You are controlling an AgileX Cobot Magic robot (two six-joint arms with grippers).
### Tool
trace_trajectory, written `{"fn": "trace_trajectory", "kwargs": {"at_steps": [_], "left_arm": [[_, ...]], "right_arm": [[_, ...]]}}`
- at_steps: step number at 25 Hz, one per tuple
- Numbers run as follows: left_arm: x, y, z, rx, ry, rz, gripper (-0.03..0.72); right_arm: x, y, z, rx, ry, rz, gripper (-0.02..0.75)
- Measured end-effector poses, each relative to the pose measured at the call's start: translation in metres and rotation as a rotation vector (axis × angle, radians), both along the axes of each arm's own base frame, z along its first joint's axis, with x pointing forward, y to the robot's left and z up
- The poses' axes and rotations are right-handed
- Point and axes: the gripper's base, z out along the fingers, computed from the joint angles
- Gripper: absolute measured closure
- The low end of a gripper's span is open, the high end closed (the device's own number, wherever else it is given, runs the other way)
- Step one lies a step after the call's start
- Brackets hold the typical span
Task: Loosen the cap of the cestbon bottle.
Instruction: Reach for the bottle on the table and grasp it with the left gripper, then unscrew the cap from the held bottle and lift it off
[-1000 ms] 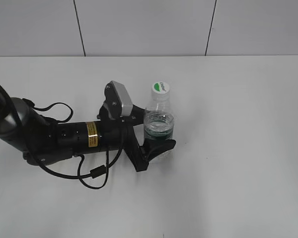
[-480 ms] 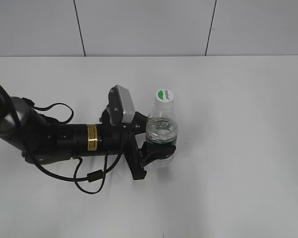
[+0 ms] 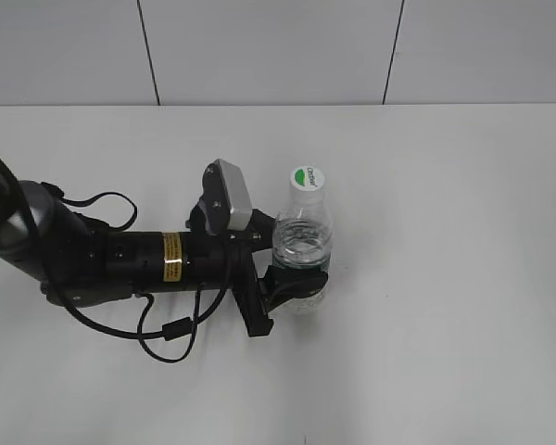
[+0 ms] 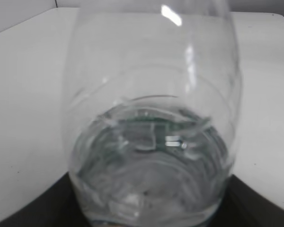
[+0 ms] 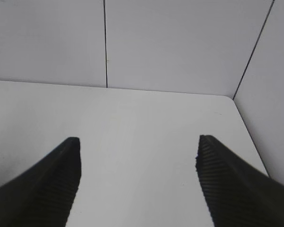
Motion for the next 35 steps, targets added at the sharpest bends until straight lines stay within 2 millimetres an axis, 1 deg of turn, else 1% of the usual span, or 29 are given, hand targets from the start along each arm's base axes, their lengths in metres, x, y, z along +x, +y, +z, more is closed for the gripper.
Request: {"fn": "trace_trajectory", "kwargs": {"at_steps": [2, 6, 9, 13, 18, 20, 23, 29, 32, 35], "left_arm": [[0.000, 0.000, 0.000, 0.011, -0.001, 0.003, 0.276], [0.001, 0.001, 0.000, 0.021, 0.002, 0.006, 0.276], [0.001, 0.000, 0.000, 0.020, 0.000, 0.005, 0.276], [0.001, 0.000, 0.000, 0.021, 0.000, 0.005, 0.276], [0.002, 0.000, 0.000, 0.017, 0.006, 0.020, 0.276], [0.003, 0.000, 0.000, 0.013, 0.015, 0.030, 0.276], [0.003, 0.000, 0.000, 0.013, 0.021, 0.037, 0.276], [0.004, 0.000, 0.000, 0.006, 0.042, 0.050, 0.276], [0.004, 0.001, 0.001, 0.004, 0.047, 0.055, 0.276], [0.004, 0.000, 0.001, 0.003, 0.048, 0.058, 0.276]], "right_arm": [[0.009, 0.000, 0.008, -0.003, 0.033, 0.008, 0.158], [0.031, 0.001, 0.014, -0.022, 0.183, 0.051, 0.158], [0.049, 0.001, 0.015, -0.023, 0.297, 0.079, 0.158], [0.077, 0.000, 0.011, -0.034, 0.433, 0.113, 0.158], [0.099, 0.000, 0.014, -0.069, 0.510, 0.156, 0.158], [0.109, 0.003, 0.015, -0.101, 0.530, 0.196, 0.158], [0.119, 0.014, 0.017, -0.146, 0.554, 0.267, 0.177], [0.141, 0.046, 0.011, -0.223, 0.633, 0.413, 0.233], [0.152, 0.064, 0.007, -0.242, 0.669, 0.478, 0.252], [0.163, 0.079, 0.002, -0.227, 0.728, 0.507, 0.256]]}}
